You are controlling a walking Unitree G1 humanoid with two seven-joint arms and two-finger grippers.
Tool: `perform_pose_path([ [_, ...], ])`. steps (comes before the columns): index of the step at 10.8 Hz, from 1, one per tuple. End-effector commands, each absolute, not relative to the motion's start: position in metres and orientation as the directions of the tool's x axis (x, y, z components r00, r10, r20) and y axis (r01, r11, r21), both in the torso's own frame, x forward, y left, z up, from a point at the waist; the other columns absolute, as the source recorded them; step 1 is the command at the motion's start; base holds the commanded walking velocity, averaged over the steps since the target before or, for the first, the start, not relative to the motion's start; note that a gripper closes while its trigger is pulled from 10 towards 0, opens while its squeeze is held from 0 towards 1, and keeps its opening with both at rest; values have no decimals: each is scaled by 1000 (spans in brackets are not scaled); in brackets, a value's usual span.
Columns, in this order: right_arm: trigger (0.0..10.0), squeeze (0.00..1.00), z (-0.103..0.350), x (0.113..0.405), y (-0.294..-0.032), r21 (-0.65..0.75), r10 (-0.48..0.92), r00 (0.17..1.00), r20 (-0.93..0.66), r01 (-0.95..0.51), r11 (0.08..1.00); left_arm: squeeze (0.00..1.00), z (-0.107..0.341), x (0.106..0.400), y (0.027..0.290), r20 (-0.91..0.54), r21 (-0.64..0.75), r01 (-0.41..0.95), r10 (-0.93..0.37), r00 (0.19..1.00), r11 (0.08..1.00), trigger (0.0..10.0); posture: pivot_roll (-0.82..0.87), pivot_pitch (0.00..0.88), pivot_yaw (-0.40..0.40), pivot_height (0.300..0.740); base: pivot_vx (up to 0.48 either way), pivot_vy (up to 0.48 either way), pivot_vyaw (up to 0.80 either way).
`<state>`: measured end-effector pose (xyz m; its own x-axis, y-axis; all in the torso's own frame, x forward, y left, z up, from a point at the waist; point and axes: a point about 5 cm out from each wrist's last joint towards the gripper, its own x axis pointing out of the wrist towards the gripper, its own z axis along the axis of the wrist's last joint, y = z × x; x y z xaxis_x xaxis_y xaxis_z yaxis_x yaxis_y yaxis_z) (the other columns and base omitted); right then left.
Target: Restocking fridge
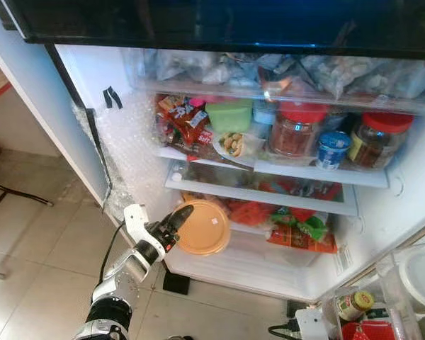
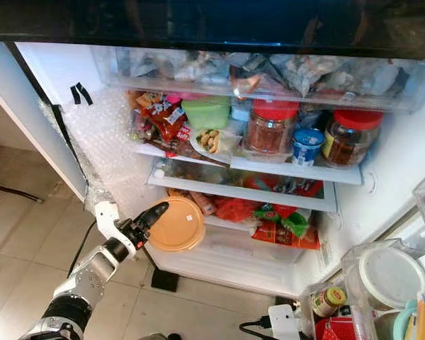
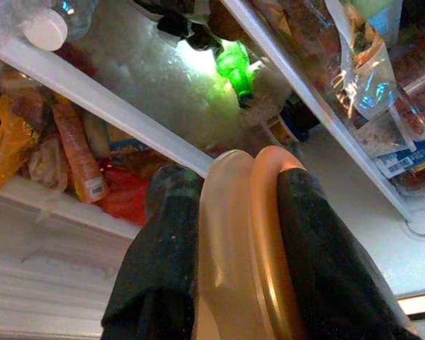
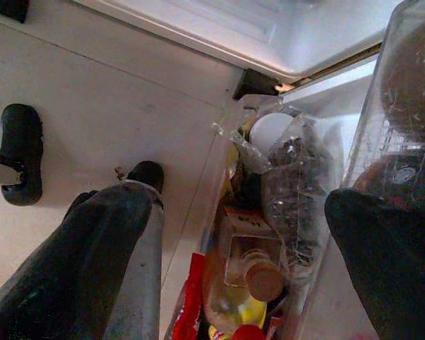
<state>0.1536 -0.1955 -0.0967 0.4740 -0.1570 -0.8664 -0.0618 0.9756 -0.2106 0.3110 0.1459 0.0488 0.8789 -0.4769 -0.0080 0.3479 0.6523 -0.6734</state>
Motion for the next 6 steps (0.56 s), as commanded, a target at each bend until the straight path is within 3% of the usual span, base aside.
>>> perform_pose_path([
  [1,10000,0,-98,150,-194,-213,-160,459,-874,-66,975,0,48,309,147,-14,-673,346,-478,878,654,10000,78,90,42,740,255,0,0],
  [6,10000,0,-98,151,-194,-213,-160,462,-873,-65,975,0,49,309,146,-12,-673,354,-487,873,650,10000,80,95,43,740,278,0,0],
])
